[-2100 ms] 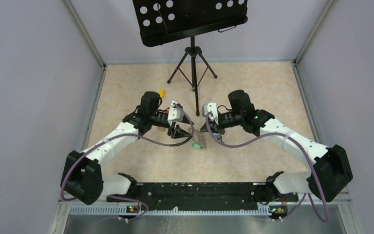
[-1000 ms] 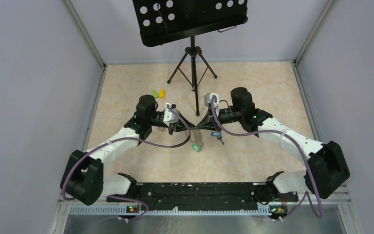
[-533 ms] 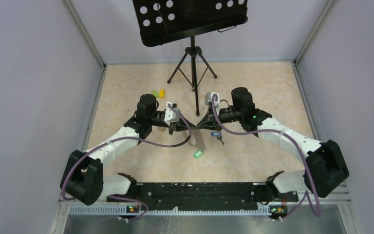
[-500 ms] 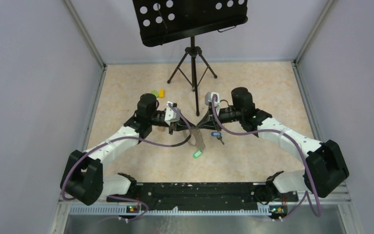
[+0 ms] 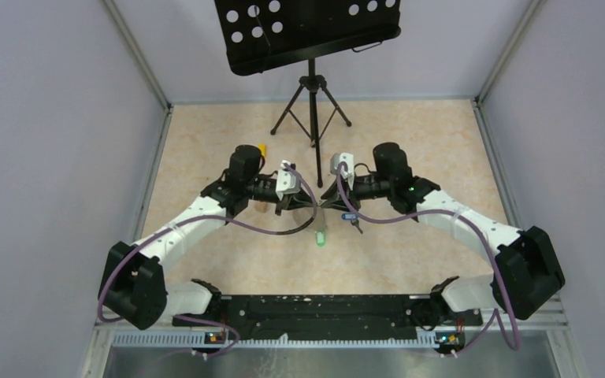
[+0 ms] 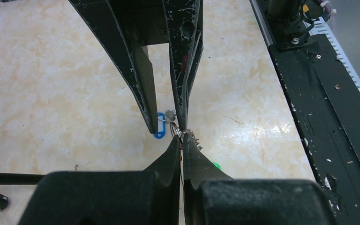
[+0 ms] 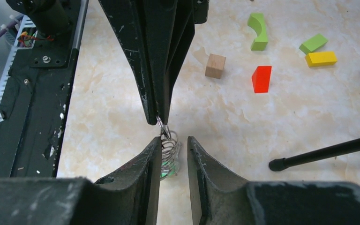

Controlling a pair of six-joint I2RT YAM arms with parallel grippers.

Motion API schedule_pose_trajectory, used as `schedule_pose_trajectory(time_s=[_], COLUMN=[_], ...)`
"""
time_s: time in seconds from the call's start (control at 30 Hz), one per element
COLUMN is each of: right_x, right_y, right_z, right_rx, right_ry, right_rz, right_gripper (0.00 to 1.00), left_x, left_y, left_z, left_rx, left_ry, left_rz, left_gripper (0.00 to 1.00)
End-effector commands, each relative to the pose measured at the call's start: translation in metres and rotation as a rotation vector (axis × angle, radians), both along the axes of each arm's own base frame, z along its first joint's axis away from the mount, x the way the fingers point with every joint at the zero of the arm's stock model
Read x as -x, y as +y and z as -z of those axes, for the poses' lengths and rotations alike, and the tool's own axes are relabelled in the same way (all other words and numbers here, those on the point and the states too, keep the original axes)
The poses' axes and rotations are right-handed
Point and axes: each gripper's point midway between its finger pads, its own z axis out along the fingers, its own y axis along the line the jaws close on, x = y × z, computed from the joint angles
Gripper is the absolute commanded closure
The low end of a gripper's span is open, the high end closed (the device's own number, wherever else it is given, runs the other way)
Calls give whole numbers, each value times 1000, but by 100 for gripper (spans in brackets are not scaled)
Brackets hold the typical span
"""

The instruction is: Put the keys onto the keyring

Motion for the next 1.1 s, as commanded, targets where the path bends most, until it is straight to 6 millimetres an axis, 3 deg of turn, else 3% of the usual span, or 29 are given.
schedule_pose_trajectory(time_s=[0.0, 0.37, 0.47, 0.57, 0.73, 0.87, 1.07], right_x=[5, 20, 24, 24, 18, 19, 25], right_y=[1, 11, 15, 15, 4, -9, -24], right_z=[-18, -15, -13, -12, -5, -8, -6], right_rx=[-20, -3, 0, 4, 67, 98, 131], right_ry=[-85, -90, -83, -82, -209, -367, -535], right_rz=[-26, -93, -111, -111, -109, -119, -164], right_gripper=[74, 75, 82, 100, 100, 100, 100], left_x=[3, 8, 8, 8, 7, 13, 18], left_y=[-4, -6, -6, -5, -3, 1, 1], left_z=[-5, -1, 0, 3, 5, 9, 15], left_rx=[-4, -9, -10, -14, -26, -38, -43], left_ry=[-16, 9, 12, 12, -18, -35, -47], left_rz=[24, 46, 46, 45, 35, 60, 93], left_gripper=[100, 100, 100, 100, 99, 75, 55])
